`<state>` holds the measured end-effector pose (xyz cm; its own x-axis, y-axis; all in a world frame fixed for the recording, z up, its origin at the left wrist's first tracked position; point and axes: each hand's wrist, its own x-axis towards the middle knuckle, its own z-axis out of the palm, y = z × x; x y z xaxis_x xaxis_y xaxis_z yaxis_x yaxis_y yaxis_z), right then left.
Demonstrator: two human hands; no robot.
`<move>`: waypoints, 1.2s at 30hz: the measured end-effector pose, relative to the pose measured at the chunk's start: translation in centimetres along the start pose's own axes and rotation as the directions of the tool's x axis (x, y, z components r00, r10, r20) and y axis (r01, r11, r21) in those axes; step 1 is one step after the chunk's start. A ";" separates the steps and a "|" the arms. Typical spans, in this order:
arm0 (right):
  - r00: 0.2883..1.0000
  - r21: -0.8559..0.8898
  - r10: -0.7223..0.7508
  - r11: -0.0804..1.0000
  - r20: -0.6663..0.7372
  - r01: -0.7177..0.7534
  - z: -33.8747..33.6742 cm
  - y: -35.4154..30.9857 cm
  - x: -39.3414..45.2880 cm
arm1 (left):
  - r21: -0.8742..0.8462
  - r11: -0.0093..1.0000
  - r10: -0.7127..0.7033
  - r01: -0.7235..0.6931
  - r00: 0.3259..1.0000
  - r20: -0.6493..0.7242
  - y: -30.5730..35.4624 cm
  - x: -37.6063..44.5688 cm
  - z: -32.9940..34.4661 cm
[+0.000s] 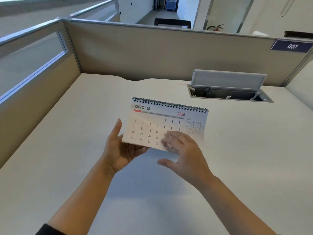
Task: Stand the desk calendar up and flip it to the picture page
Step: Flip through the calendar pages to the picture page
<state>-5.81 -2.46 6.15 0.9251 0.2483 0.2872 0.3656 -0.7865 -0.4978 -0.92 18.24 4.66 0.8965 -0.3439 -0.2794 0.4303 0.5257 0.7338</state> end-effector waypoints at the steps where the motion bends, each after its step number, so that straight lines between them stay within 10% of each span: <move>1: 0.998 -0.007 -0.035 0.999 0.047 0.035 -0.2 -0.4 0.4 | -0.015 1.000 0.008 -0.007 0.999 0.036 0.1 -0.1 0.1; 9: 0.980 -0.154 -0.145 0.980 -0.137 0.124 -3.6 -1.5 2.7 | -0.051 0.998 0.039 -0.036 0.997 0.071 0.4 -0.1 0.3; 14: 0.954 -0.294 -0.105 0.956 -0.282 0.018 -8.6 -3.7 6.6 | 0.471 0.879 0.253 -0.067 0.905 -0.344 -0.4 1.4 -0.2; 21: 0.889 -0.467 -0.225 0.884 -0.399 0.015 -11.2 -4.4 15.4 | 0.655 0.755 0.296 0.028 0.877 -0.379 -2.3 3.1 0.7; 29: 0.949 -0.615 -0.214 0.788 -0.232 0.028 -6.5 -2.4 15.3 | 0.665 0.743 0.318 0.072 0.836 -0.447 -2.2 2.9 0.2; 36: 0.980 -0.411 -0.198 0.892 0.023 0.190 -3.4 -2.6 10.5 | 0.653 0.754 0.337 0.067 0.814 -0.472 -2.0 2.3 -0.1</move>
<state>2.58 0.29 13.23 0.8364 0.4123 0.3612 0.4598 -0.8864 -0.0529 0.27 16.52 2.52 0.9251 0.2646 -0.2725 0.3153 -0.1349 0.9394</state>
